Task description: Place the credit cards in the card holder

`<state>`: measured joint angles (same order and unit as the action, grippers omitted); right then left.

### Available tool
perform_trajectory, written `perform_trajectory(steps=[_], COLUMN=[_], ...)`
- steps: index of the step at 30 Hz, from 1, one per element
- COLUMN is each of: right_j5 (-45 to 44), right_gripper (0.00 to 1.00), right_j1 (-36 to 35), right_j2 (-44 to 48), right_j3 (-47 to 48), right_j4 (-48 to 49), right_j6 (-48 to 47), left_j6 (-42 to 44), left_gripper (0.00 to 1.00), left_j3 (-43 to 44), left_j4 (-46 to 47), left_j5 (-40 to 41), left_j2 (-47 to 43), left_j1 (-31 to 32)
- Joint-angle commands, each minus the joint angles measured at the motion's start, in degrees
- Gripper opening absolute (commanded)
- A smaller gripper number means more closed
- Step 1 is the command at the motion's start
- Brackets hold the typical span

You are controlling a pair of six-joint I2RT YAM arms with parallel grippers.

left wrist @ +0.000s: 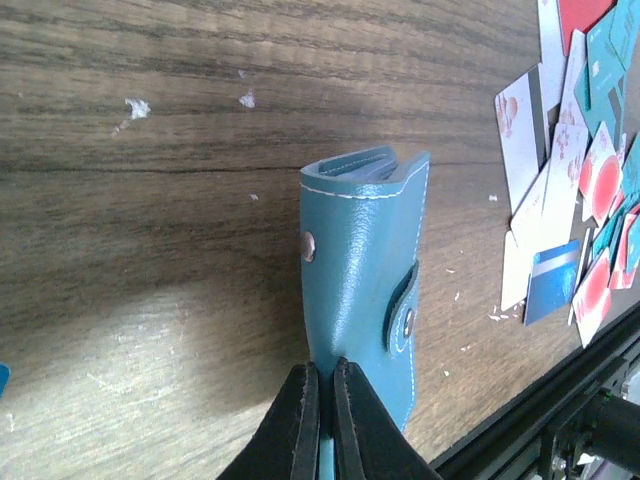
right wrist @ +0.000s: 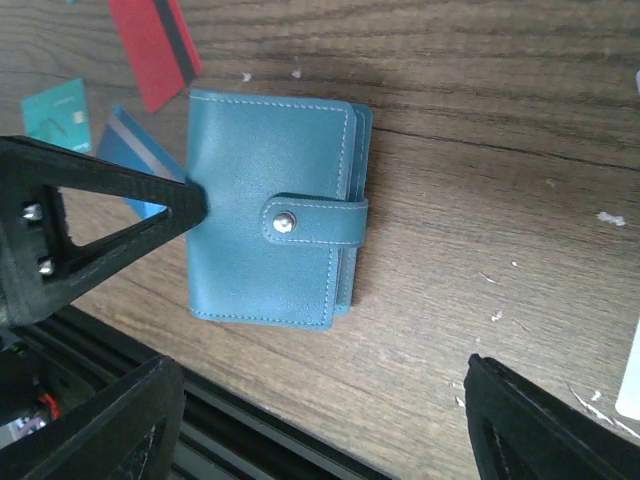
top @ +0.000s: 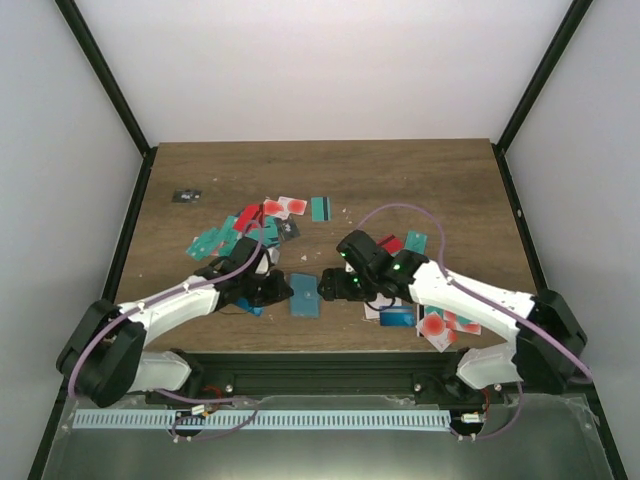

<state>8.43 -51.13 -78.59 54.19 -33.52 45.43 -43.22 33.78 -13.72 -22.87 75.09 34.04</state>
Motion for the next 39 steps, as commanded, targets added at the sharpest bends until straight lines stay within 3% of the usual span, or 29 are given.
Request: perform_trajectory(steps=[1,6,15,27,33,39], right_j5=[-2.2,-1.7,5.2,10.6,8.8,-0.2], right_gripper=[0.80,0.82,0.82,0.82,0.82,0.79], right_j1=[-0.1,-0.1,-0.1,-0.5,-0.5,-0.4], right_j2=[5.9,12.3,13.6,12.6,9.2,8.2], right_j3=[-2.0,-4.1,-1.7,0.3,4.6,6.2], right_j4=[-1.8,-3.3,-11.5,-7.0,-7.4,-10.6], right_j6=[-0.5,-0.3,-0.6,1.0,-1.2,-1.6], left_j6=[0.6,0.1,-5.4,-10.5,-11.2,-13.0], left_gripper=[0.04,0.04,0.04,0.04,0.04,0.04], left_j3=[2.0,3.9,9.2,18.1,21.5,22.3], left_j4=[-3.6,-7.2,-13.9,-21.9,-22.1,-20.6], left_j5=[-1.4,-0.8,5.7,13.9,14.7,14.2], left_j2=[-2.7,-5.0,-8.8,-9.8,-8.2,-7.6], left_j1=[0.1,0.6,5.8,14.6,17.4,18.3])
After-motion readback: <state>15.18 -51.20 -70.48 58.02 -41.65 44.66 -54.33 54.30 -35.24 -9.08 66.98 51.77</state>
